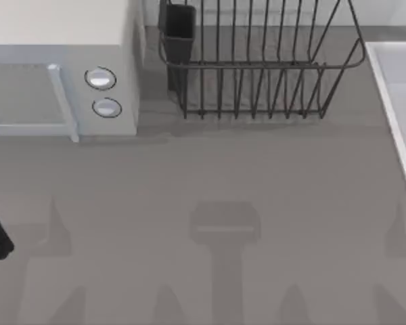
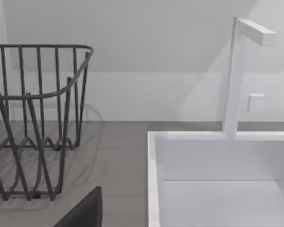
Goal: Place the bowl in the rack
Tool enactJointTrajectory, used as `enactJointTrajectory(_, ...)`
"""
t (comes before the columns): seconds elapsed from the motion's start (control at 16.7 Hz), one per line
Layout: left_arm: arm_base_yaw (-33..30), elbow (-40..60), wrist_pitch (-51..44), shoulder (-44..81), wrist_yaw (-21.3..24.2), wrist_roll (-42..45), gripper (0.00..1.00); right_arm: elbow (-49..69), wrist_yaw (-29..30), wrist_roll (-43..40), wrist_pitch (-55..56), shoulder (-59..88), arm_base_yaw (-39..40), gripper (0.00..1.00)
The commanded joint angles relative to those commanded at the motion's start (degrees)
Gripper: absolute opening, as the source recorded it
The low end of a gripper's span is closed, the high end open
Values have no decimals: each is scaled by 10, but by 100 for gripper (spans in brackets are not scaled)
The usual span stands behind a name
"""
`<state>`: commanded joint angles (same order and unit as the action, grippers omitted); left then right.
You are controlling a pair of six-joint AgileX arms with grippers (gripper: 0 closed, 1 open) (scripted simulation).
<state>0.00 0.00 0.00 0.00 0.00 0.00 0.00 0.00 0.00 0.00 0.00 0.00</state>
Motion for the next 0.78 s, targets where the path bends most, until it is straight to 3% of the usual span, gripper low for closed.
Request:
enactJointTrajectory(0.36, 0, 0, 0, 0, 0, 0, 100, 59, -3, -29, -57, 62, -27, 100)
enactJointTrajectory(0.78, 0, 0, 0, 0, 0, 0, 100, 296, -6, -146, -296, 387, -145, 100)
